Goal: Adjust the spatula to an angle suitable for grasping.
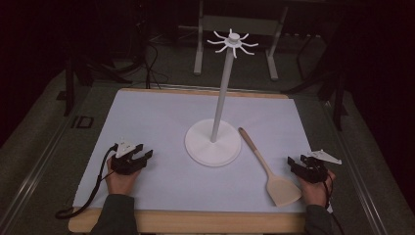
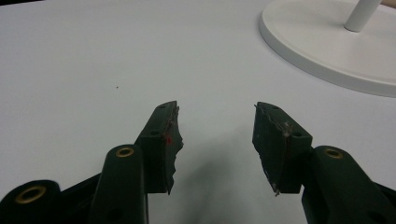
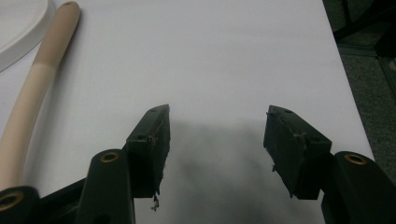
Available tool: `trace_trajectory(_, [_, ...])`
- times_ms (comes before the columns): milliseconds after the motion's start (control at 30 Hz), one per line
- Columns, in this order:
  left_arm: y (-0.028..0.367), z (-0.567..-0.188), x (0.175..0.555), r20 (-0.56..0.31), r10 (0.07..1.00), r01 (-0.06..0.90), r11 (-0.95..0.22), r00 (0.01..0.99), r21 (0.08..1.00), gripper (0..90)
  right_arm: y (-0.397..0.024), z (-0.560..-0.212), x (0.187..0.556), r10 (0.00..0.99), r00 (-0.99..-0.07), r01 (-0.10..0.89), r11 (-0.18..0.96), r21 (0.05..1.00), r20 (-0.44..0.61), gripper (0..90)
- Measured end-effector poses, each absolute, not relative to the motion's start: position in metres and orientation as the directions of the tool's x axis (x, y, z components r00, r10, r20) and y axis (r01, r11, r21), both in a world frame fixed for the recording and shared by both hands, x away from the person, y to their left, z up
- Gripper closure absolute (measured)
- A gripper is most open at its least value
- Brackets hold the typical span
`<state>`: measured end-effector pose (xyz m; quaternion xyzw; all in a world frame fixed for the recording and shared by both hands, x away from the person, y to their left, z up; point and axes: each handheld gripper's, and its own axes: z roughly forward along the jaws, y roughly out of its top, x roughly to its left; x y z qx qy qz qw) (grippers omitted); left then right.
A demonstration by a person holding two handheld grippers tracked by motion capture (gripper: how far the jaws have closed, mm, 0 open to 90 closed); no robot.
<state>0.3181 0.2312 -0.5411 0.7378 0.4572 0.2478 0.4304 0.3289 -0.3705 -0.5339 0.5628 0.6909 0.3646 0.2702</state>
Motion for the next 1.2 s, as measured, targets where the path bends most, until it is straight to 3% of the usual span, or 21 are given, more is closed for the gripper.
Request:
trace_trajectory(733, [0.232, -0.541, 0.318, -0.038, 0.894, 0.467, -0.196, 0.446, 0.862, 48.0, -0.350, -0.500, 0.341, 0.953, -0.304, 0.639, 0.203, 0.742, 0.001, 41.7])
trace_trajectory(1200, [0.232, -0.541, 0.318, -0.040, 0.894, 0.469, -0.196, 0.446, 0.861, 47.7, -0.312, -0.474, 0.358, 0.905, -0.425, 0.655, 0.333, 0.679, -0.034, 52.7])
